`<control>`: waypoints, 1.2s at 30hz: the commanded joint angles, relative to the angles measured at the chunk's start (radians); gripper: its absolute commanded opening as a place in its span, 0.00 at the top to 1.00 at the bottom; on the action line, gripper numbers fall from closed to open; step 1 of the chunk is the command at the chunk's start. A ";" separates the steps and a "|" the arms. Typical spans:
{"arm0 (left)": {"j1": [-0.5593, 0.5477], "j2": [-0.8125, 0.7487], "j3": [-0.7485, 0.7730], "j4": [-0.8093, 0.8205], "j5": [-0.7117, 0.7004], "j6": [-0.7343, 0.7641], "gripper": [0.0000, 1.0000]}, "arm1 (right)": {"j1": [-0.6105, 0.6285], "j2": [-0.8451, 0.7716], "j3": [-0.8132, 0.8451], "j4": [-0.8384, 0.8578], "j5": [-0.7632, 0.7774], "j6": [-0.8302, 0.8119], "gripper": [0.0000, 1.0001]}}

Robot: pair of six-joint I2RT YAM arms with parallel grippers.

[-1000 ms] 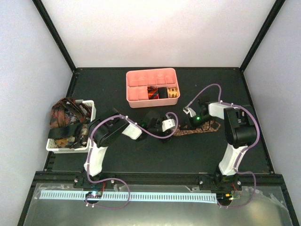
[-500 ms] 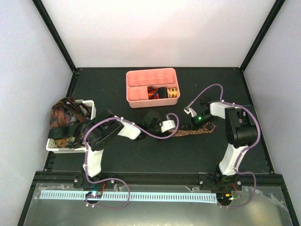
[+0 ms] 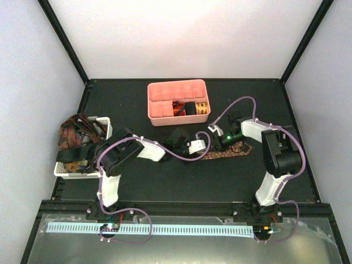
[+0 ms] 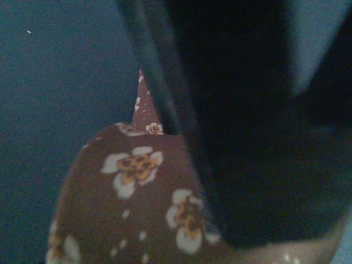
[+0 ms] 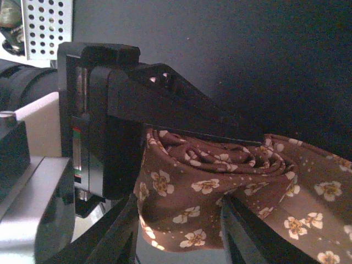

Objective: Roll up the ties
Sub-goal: Roll the tie at the center of the board.

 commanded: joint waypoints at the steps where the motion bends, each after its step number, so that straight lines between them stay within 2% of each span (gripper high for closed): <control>1: -0.005 0.031 -0.003 -0.136 -0.045 0.027 0.59 | 0.009 0.024 0.014 0.049 0.011 0.034 0.66; 5: -0.005 0.030 -0.005 -0.136 -0.040 0.028 0.59 | 0.004 0.057 0.026 0.030 0.068 0.026 0.96; 8: -0.002 0.021 -0.006 -0.135 -0.044 0.027 0.54 | -0.015 0.067 0.018 0.017 0.089 0.020 0.98; 9: 0.001 0.014 -0.009 -0.129 -0.042 0.026 0.49 | -0.025 0.068 0.015 0.011 0.099 0.014 0.98; 13: 0.030 -0.048 -0.055 -0.020 0.038 0.007 0.20 | -0.064 0.081 -0.003 -0.025 0.129 -0.008 0.98; 18: 0.036 -0.079 -0.108 0.144 0.108 -0.003 0.01 | -0.087 0.098 -0.014 -0.047 0.201 -0.012 0.98; 22: 0.035 -0.023 -0.082 0.223 0.143 -0.015 0.01 | -0.088 0.113 -0.004 -0.053 0.264 0.011 0.98; 30: 0.003 0.102 0.013 0.277 0.156 -0.065 0.02 | -0.080 0.162 0.015 -0.040 0.225 0.020 0.98; 36: -0.002 0.134 0.055 0.266 0.126 -0.064 0.19 | -0.044 0.184 0.027 -0.006 0.176 0.037 0.98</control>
